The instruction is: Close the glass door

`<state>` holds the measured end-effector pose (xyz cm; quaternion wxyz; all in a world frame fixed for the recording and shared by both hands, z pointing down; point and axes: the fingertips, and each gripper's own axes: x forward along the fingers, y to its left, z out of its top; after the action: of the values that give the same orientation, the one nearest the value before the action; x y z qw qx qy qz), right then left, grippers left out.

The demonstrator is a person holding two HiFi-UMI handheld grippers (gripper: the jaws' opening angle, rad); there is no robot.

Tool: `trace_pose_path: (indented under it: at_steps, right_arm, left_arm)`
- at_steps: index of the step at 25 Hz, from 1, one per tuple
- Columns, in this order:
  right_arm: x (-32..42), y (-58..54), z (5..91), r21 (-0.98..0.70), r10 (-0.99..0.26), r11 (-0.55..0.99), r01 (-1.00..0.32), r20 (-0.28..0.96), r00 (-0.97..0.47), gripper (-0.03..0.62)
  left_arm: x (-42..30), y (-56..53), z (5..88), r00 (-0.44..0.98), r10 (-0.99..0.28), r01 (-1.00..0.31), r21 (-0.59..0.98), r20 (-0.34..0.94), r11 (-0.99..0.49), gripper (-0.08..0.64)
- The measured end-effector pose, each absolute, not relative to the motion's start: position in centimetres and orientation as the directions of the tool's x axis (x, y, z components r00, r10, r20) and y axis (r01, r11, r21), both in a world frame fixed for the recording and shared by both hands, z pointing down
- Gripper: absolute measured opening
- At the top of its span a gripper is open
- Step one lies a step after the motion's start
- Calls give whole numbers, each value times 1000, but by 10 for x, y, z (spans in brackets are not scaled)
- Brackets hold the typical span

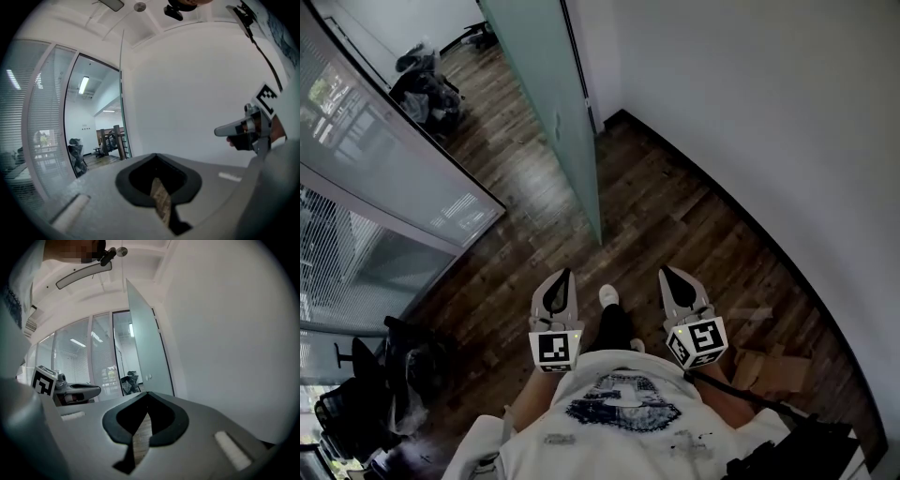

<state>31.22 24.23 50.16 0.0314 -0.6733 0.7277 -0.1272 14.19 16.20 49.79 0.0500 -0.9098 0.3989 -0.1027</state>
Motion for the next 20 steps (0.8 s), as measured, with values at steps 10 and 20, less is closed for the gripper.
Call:
trace_pose_path:
  at_steps: [10,20]
  right_arm:
    - [325,157,500,-212,-984,89,-973,133,-119,5]
    - [317,71,507,-224,-974,125,-966,158,-163,5]
  left_arm:
    - [159,82,496,652,-745,-728,-161,138,-667,2]
    - [153,5,504,624,-763,-751,-143,170,-645,2]
